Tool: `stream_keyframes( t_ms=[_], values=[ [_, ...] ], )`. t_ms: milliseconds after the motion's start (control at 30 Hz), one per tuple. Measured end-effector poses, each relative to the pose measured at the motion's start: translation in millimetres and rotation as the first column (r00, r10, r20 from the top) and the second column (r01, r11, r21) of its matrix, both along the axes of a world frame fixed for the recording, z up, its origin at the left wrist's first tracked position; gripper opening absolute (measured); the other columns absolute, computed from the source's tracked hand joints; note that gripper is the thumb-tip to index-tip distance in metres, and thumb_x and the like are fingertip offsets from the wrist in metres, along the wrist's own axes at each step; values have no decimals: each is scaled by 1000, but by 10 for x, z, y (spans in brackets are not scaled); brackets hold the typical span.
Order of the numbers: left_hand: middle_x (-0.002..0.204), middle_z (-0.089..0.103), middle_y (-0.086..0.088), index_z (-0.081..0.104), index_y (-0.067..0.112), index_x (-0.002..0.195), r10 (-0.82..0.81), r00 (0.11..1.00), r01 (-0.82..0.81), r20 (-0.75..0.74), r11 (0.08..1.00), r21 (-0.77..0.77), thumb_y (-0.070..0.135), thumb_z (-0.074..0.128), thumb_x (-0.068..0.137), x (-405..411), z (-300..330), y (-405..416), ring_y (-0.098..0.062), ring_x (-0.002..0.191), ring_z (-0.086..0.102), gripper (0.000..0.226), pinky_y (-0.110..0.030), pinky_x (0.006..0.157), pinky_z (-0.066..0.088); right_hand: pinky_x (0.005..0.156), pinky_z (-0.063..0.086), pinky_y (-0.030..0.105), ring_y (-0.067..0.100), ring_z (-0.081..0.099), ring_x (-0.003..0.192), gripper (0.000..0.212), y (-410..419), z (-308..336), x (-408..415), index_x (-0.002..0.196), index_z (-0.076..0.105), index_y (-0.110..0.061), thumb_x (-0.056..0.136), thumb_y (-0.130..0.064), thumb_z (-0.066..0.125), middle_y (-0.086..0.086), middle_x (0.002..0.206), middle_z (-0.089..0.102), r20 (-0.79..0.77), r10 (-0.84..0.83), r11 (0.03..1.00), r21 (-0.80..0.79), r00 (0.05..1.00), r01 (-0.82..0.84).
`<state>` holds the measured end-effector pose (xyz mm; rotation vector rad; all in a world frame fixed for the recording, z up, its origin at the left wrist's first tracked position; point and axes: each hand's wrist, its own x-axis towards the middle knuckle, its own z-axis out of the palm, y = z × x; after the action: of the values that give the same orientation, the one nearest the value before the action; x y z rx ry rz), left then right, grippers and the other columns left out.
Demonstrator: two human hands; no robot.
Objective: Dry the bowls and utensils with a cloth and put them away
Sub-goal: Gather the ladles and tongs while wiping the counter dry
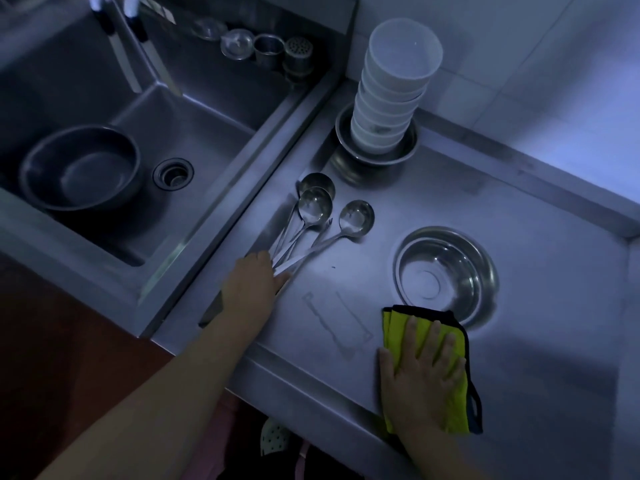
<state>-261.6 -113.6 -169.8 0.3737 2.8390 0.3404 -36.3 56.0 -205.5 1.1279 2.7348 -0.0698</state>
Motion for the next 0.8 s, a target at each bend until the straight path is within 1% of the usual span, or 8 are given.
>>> stream_keyframes(
  t_ms=[67,133,200,300,400,567,700,800],
  values=[
    [93,60,-9,52,11,87,14,1000,-14,-3,1000,-28,42,61,87,-20,1,31,-27,84,58,32,-34,59,41,112,2,52,42,17,141,74,0,10,-4,150,29,-18,89,-60,22,21,155,24,12,-2,1000,-1,1000,2],
    [89,62,-8,54,11,86,44,999,-43,12,999,-15,37,64,85,-45,2,47,-27,80,59,28,-35,61,46,112,-1,51,42,16,141,74,5,8,-14,149,31,-17,90,-60,22,21,154,25,4,-2,1000,4,1000,2],
    [80,59,-6,52,11,80,75,995,-77,61,997,22,39,64,84,-66,7,49,-25,72,59,31,-34,59,48,111,3,52,42,18,140,74,16,-6,-23,147,35,-15,89,-59,24,23,153,27,-22,0,1000,7,1000,0],
    [71,52,-3,46,12,76,56,994,-58,88,998,16,39,63,84,-89,20,73,-21,62,53,32,-30,54,42,109,10,56,43,21,139,76,27,-17,-34,145,39,-13,91,-61,17,24,151,29,-42,6,1000,11,999,-5],
    [73,50,-2,44,11,78,24,994,-19,103,999,-43,32,58,85,-110,70,127,-19,60,47,26,-26,54,36,108,12,58,44,22,138,79,28,-22,-39,145,39,-14,92,-63,6,25,150,30,-54,0,1000,1,999,0],
    [66,45,3,43,12,78,-4,988,17,152,996,-83,30,57,87,-106,87,152,-13,54,41,24,-25,46,28,107,14,61,46,23,137,76,21,-34,-49,146,30,-18,92,-65,5,24,151,29,-72,-11,1000,-24,997,9],
    [78,53,-1,45,13,79,-11,988,23,154,997,-72,31,54,87,-64,77,137,-19,67,46,22,-27,60,35,109,11,58,44,22,138,75,31,-30,-49,146,30,-17,92,-64,6,24,150,29,-63,2,1000,-18,998,-3],
    [79,52,-1,44,12,80,29,982,-24,185,999,-31,25,53,88,-32,94,95,-20,70,47,18,-27,63,34,111,3,53,43,20,138,76,38,-32,-41,146,31,-16,93,-64,7,24,151,28,-64,7,1000,-5,998,-7]
  ],
)
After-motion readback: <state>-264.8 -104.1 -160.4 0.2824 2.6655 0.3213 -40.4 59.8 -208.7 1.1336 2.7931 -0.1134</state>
